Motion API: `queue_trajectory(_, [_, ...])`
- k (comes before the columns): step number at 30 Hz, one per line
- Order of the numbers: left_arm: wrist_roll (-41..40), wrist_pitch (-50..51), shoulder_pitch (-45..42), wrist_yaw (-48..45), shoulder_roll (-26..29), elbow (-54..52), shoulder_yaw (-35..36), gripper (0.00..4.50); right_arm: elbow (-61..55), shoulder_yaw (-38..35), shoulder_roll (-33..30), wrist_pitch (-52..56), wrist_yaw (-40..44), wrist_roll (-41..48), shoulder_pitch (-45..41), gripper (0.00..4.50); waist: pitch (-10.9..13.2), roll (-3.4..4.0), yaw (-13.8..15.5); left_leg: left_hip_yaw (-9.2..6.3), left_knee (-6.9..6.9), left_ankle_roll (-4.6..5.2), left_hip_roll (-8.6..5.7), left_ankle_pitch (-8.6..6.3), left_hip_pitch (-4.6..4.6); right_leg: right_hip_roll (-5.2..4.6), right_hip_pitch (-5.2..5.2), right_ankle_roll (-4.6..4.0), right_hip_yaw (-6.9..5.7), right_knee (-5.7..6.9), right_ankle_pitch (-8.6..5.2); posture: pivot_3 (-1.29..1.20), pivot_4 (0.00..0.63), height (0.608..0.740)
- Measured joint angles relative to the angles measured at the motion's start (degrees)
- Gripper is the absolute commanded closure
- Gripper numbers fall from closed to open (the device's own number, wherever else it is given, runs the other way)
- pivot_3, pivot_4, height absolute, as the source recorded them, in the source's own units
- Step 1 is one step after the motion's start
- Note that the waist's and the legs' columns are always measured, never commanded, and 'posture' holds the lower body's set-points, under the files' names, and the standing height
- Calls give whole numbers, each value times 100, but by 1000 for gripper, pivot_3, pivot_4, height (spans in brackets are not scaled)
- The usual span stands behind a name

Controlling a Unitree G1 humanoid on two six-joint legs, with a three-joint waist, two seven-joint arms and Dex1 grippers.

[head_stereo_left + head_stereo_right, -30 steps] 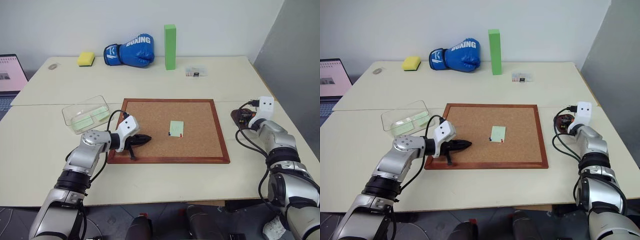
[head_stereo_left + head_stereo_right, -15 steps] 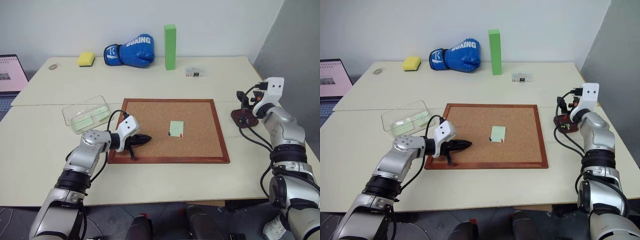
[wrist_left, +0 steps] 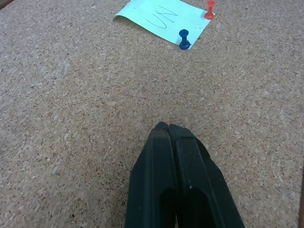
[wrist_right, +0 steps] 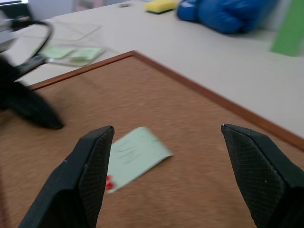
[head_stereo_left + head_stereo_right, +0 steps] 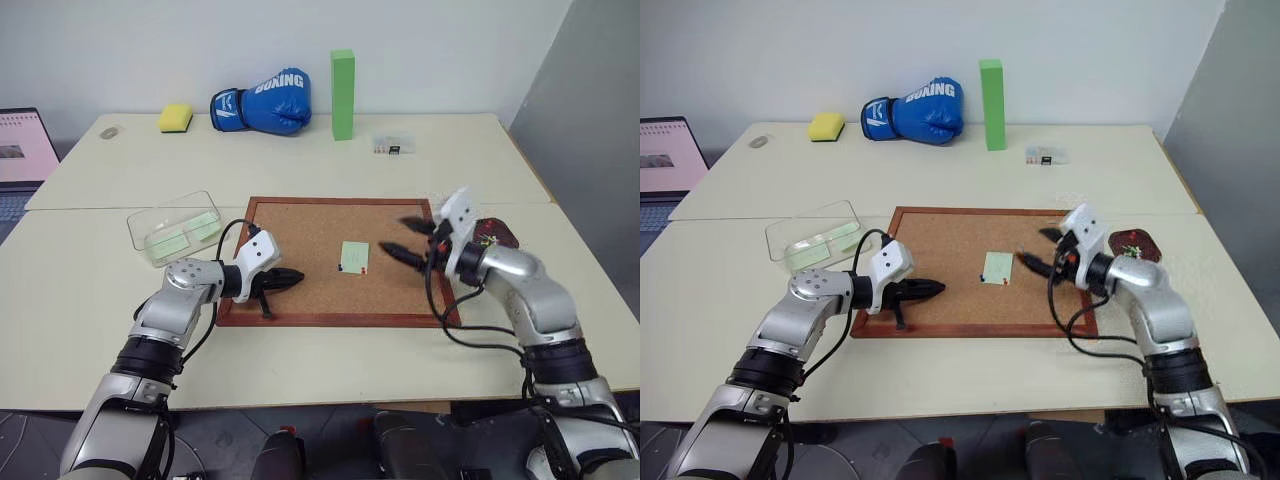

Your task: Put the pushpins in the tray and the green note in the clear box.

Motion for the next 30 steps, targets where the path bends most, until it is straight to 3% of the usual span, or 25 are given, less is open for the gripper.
queue_trajectory(16, [1, -2, 19, -23, -2, -23, -3, 4500, 1135, 604, 778, -719, 99, -564, -142, 675, 0, 0, 4, -1, -2, 0, 0, 0, 0, 0, -1, -1, -2, 0, 0, 0, 150, 740])
queue_trajectory(30, [2, 6, 112, 30, 22, -153, -2, 4500, 1603, 624, 905, -977, 61, -816, -244, 3275, 0, 0, -3, -1, -4, 0, 1, 0, 0, 0, -2, -2, -2, -1, -1, 0, 150, 740])
